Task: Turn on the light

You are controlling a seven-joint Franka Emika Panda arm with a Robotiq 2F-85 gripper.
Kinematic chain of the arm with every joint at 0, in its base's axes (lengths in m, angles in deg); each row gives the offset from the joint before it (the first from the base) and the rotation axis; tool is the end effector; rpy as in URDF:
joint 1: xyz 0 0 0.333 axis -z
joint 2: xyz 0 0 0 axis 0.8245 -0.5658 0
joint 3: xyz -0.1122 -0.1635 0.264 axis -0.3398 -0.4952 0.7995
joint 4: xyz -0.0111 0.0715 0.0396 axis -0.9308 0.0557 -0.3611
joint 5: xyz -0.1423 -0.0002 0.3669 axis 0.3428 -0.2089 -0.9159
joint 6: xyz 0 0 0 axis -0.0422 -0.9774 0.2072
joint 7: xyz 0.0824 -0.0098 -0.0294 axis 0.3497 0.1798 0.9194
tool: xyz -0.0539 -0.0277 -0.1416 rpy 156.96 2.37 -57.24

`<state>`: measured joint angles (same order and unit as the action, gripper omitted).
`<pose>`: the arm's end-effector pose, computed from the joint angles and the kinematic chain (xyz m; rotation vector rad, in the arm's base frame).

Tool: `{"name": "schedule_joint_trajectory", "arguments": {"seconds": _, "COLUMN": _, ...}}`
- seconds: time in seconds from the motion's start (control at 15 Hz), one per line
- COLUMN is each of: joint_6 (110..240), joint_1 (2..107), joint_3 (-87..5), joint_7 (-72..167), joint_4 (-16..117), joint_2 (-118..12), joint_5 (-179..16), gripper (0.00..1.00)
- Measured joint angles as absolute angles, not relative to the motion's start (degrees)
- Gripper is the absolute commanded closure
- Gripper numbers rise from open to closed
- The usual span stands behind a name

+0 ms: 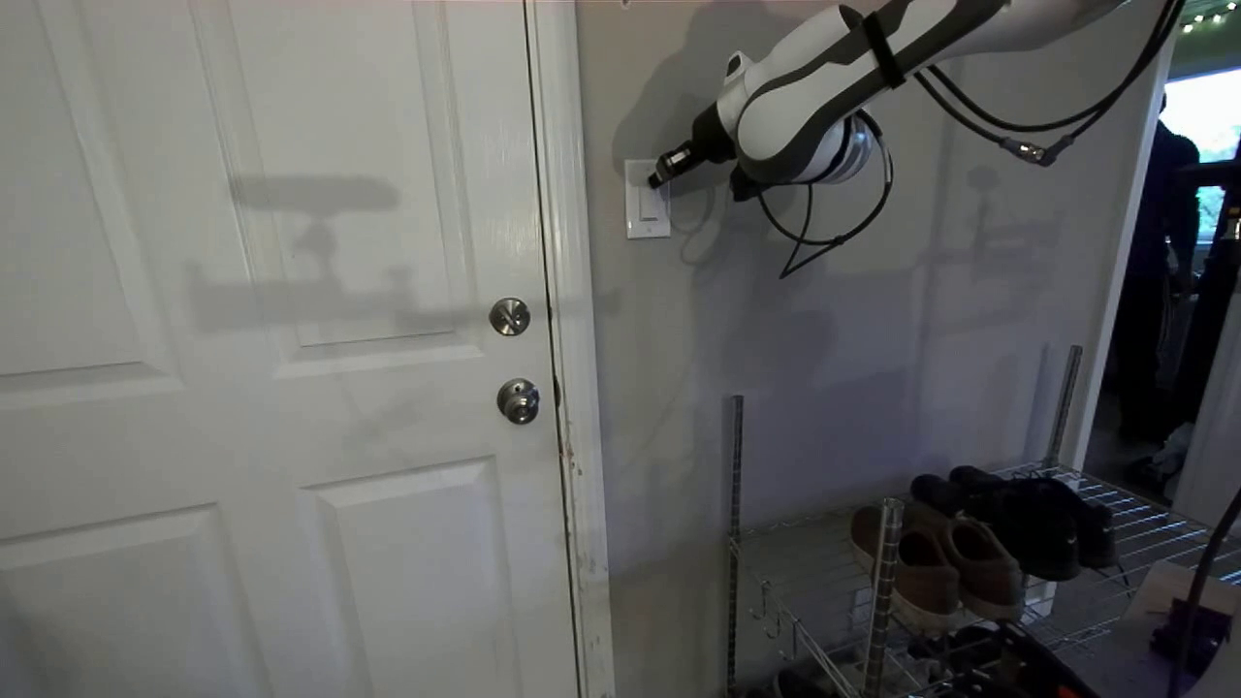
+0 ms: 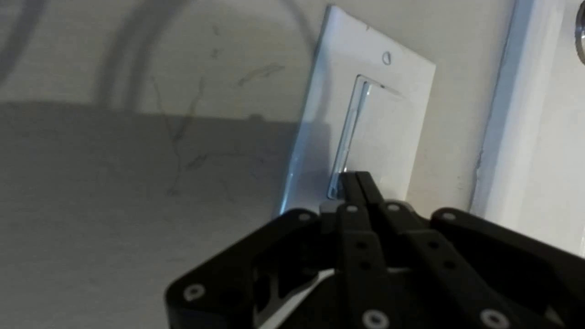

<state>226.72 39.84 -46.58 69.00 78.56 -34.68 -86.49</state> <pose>0.6206 0.0615 0.5811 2.4938 0.4601 1.7051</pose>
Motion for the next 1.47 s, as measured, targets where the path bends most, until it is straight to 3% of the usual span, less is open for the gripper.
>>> {"name": "schedule_joint_trajectory", "arguments": {"seconds": 0.53, "joint_6": 223.9, "joint_1": 39.9, "joint_3": -46.6, "joint_7": 68.8, "joint_4": 80.1, "joint_2": -33.2, "joint_5": -86.5, "gripper": 0.95}}
{"name": "schedule_joint_trajectory", "arguments": {"seconds": 1.4, "joint_6": 211.3, "joint_1": 39.7, "joint_3": -47.5, "joint_7": 68.8, "joint_4": 97.7, "joint_2": -16.1, "joint_5": -86.5, "gripper": 0.96}}
{"name": "schedule_joint_trajectory", "arguments": {"seconds": 1.47, "joint_6": 210.4, "joint_1": 39.7, "joint_3": -47.7, "joint_7": 68.8, "joint_4": 98.4, "joint_2": -15.2, "joint_5": -86.5, "gripper": 0.75}}
